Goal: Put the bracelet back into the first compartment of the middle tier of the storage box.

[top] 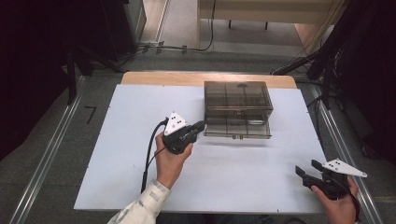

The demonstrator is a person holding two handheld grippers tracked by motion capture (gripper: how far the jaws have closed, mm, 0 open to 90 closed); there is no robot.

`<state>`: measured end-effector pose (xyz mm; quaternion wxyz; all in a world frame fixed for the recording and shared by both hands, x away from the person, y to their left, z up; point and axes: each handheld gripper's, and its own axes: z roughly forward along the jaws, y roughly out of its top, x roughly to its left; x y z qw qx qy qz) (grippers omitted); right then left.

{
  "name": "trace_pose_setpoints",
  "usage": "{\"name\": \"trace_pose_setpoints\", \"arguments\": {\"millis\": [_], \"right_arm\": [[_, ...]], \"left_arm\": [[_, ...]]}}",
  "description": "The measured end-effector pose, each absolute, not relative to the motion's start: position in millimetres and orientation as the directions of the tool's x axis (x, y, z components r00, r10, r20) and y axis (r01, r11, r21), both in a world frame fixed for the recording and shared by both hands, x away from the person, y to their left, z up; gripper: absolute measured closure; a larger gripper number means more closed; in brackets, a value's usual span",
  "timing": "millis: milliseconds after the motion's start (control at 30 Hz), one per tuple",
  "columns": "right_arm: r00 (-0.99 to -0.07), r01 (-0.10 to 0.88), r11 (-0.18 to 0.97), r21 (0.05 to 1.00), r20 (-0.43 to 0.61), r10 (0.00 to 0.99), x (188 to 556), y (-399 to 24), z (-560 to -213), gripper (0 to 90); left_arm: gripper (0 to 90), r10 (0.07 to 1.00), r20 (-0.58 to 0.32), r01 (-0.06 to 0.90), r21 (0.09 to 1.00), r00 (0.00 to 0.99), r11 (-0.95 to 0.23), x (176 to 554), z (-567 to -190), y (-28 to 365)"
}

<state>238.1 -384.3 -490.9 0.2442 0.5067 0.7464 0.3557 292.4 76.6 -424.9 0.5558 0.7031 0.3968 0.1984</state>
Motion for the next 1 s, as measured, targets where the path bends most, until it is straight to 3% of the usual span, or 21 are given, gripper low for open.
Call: {"name": "trace_pose_setpoints", "arguments": {"millis": [1000], "right_arm": [[-0.369,0.585,0.234,0.777,-0.002,0.930,238.3,-384.4,-491.2,28.6]], "left_arm": [[87.9,0.806,-0.142,0.303,0.952,0.575,-0.048,322.6,-432.9,51.2]]}}
